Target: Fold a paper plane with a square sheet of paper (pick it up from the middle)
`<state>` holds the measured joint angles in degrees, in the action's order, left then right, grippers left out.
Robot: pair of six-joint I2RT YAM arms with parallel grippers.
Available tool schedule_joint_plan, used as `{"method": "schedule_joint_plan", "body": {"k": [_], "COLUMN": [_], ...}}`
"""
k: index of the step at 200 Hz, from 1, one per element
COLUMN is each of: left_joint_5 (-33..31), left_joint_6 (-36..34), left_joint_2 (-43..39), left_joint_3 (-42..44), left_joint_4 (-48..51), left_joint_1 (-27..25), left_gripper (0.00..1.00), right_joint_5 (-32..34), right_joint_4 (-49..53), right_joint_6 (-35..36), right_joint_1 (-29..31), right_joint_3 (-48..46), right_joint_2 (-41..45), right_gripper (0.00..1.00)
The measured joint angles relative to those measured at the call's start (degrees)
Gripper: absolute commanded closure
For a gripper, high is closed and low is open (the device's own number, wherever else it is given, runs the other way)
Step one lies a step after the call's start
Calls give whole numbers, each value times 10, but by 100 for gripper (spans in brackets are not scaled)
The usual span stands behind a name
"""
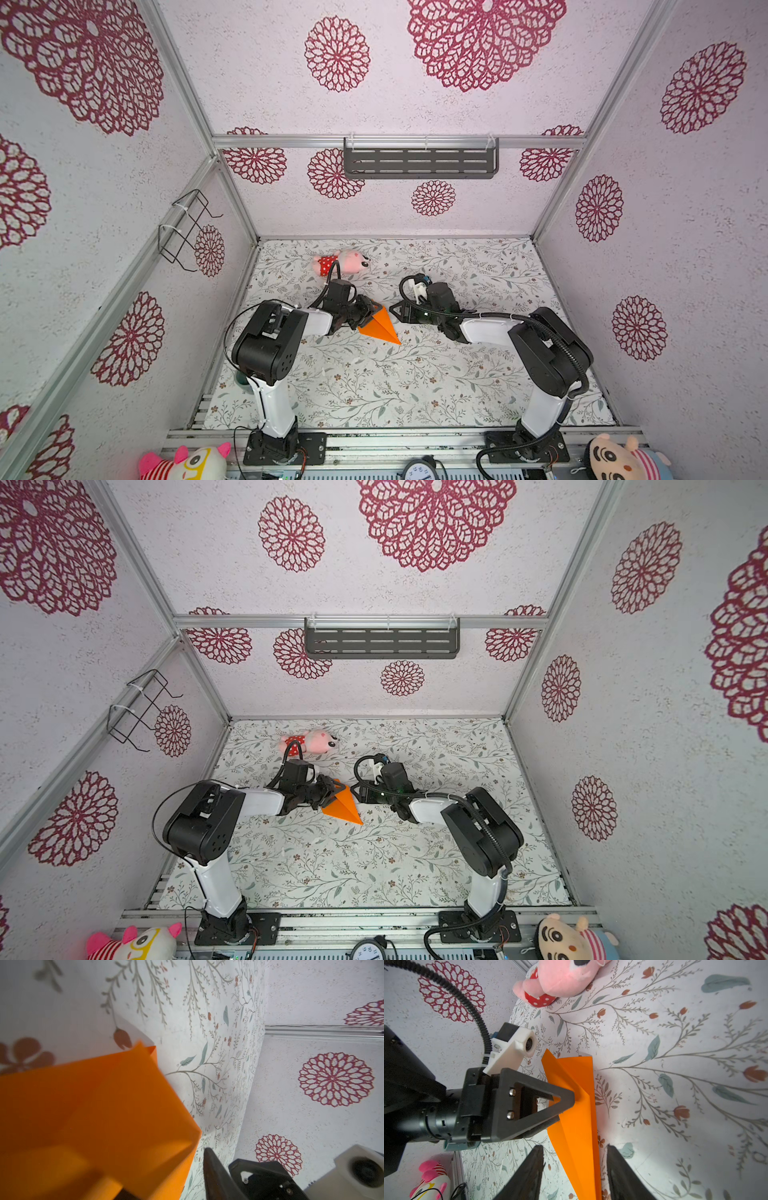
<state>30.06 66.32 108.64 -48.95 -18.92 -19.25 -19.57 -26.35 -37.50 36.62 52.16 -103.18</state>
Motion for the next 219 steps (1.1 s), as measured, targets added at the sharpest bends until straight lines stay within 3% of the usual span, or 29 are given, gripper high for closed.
{"method": "schedule_joint_plan", "body": {"k": [38, 69, 96, 123, 143, 171, 219], "left_joint_5": [10, 4, -17, -63, -123, -252, -496], "left_joint_6": [5, -13, -57, -134, -194, -262, -313], "left_joint_2": [13, 11, -29, -107, -156, -186, -132], "left_joint_3": [9, 11, 10, -28, -92, -202, -353], "left_joint_4": [-50, -51, 19, 170, 301, 481, 719], "left_joint_1": [0, 1, 1, 1, -3, -22, -93], "left_gripper": [88, 96, 97, 97, 97, 97, 97], "right_joint_5": [4, 33, 78, 141, 192, 267, 348], "right_joint_4": [0, -7, 8, 35, 47, 65, 115], "right_joint_6": [-4, -12, -15, -3, 10, 22, 28], "right_joint_1": [0, -2, -7, -10, -12, -15, -28], "right_joint_3": [-1, -24, -64, -84, -97, -122, -135], "right_joint_2": [0, 9, 52, 116, 169, 238, 322], "right_gripper": [48, 41, 36, 29, 20, 20, 20]}}
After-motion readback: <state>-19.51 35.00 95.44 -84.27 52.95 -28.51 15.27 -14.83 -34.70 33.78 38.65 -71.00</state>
